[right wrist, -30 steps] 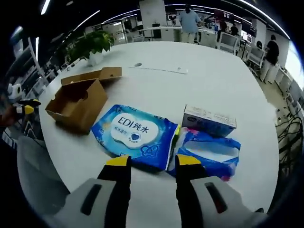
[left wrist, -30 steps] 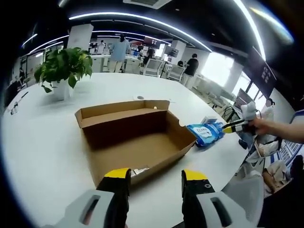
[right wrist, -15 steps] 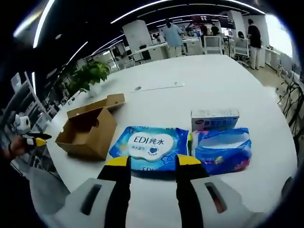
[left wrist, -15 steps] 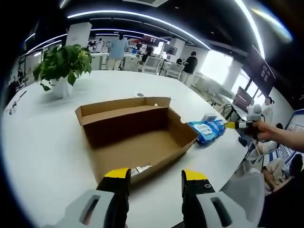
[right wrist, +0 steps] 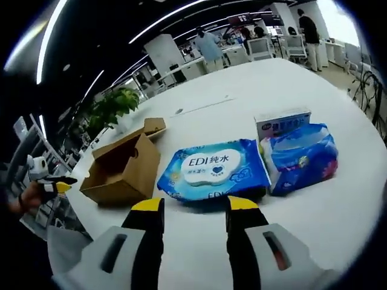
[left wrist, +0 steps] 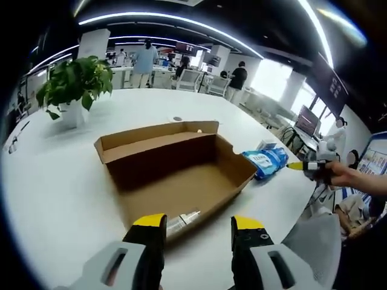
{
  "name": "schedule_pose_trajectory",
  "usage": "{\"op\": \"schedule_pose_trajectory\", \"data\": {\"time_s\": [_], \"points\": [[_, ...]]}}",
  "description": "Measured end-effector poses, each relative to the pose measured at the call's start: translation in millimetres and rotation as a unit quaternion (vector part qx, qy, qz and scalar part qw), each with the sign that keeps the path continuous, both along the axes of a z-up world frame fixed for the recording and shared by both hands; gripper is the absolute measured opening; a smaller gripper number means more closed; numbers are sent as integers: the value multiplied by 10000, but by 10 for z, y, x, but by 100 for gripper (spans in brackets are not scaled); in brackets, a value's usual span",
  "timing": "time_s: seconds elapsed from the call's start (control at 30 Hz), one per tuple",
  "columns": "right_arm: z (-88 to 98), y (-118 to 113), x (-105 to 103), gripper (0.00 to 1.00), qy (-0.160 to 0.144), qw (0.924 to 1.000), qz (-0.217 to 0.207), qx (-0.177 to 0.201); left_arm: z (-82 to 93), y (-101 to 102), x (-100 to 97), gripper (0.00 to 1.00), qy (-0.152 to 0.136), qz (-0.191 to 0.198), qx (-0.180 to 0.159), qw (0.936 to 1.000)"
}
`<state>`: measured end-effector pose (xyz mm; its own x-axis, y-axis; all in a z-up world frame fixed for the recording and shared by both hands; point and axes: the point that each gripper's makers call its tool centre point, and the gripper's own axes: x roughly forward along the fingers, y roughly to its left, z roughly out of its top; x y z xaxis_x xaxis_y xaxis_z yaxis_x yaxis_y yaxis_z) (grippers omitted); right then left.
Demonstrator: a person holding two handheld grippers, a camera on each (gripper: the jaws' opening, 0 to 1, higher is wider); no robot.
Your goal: Operate the shoe box by opening the lid, removing the specified soft item, and placing it in the target area until the item is outside and the box remains undamaged.
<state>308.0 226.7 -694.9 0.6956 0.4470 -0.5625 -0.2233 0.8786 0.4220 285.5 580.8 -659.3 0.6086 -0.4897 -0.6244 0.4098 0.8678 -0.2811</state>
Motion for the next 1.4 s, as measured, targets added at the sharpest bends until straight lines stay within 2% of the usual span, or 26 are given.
{"op": "schedule_pose_trajectory", "data": {"time_s": [0.2, 0.53, 1.0, 1.2, 1.4], "points": [[-51, 193, -110, 38, 38, 10000, 82, 40, -20, 69, 56, 43, -8, -99, 79, 9999], [-102, 359, -244, 38, 9, 9997, 225, 107, -65, 167, 178, 43, -14, -227, 223, 9995], [-45, 640, -382, 38, -84, 9992, 242, 323, -294, 236, 381, 41, 210, -463, 535, 9973], [-54, 669, -436, 38, -82, 9988, 348, 343, -409, 208, 477, 41, 322, -869, 810, 9924], [-84, 669, -528, 38, -69, 9985, 483, 261, -455, 168, 580, 41, 294, -1172, 1000, 9876]]}}
